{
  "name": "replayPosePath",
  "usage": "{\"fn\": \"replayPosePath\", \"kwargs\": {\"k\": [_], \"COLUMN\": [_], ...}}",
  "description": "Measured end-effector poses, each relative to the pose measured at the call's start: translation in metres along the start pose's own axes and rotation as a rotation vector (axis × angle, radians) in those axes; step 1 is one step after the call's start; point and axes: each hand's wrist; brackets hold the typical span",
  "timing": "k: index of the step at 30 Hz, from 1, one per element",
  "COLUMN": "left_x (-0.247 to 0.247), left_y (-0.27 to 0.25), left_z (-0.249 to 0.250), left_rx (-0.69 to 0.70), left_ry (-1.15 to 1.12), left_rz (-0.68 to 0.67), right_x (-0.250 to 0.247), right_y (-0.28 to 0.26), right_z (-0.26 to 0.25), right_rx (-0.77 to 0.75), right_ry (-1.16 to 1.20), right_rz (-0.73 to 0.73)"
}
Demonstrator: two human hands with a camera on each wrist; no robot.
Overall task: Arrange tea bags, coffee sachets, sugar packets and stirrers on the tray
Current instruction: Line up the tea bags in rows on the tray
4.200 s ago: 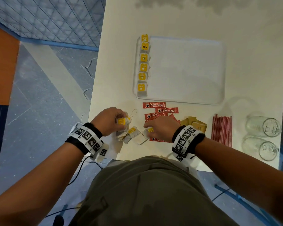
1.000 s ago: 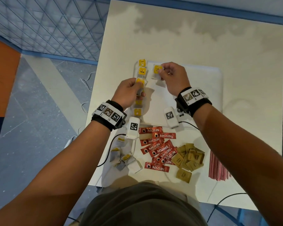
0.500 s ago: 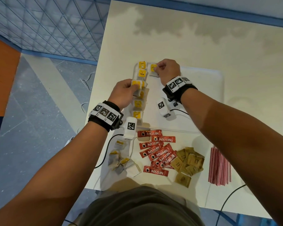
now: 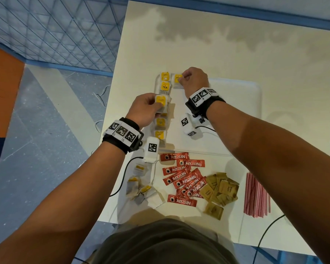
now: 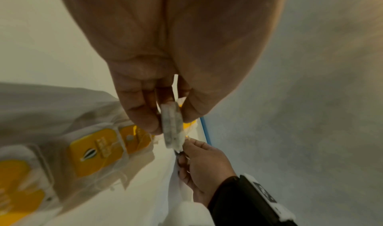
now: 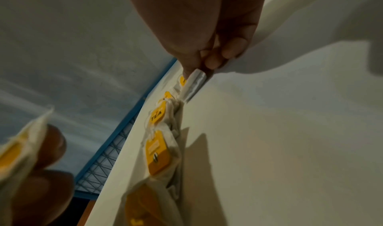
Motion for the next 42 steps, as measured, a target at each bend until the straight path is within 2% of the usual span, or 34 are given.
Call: {"fn": "replayPosePath", "kwargs": {"k": [4,12,15,20,23,26,32,36,39,42], "left_x": [0.000,-0.001,0.001,0.009,0.016,0.022,0.021,0.021,0.026,0.035], "left_y": [-0.001,0.012,0.015,0.021,0.025,0.029,0.054,0.068,0.074,0.072], "left_z": [0.003,0.004,0.006,0.007,0.007,0.013,0.025,0.027,0.023,0.019], "left_rx": [0.047,0.056,0.072,0.112,0.123,0.154,0.370,0.510,0.541,0.529], "left_ry": [0.006,0.008,-0.001,-0.005,-0.010,0.009,0.290,0.615,0.848,0.890], "left_rz": [-0.002,0.088,0.100,0.102,0.070,0.047,0.106,0.132,0.108,0.087], "right_x": [-0.003,-0.018,-0.024,-0.033,-0.035,-0.039,-0.044,-0.037,-0.028,-0.020], "right_y": [-0.005,-0.030,-0.050,-0.085,-0.091,-0.084,-0.056,-0.047,-0.046,-0.047], "right_z": [-0.001,-0.001,0.003,0.002,0.003,0.003,0.005,0.007,0.008,0.007], "right_rx": [0.021,0.063,0.031,0.100,0.107,0.115,0.135,0.128,0.096,0.081], "right_ry": [0.010,0.147,0.256,0.410,0.494,0.504,0.403,0.230,0.079,0.054], "right_rz": [0.022,0.047,-0.025,-0.276,-0.292,-0.232,-0.097,-0.080,-0.083,-0.063]}}
Point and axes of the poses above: each hand's wrist, its own y-axis towards the middle knuckle, its own x-axis out of the palm, z = x × y, and after that the axes turned 11 degrees about z, right-handed
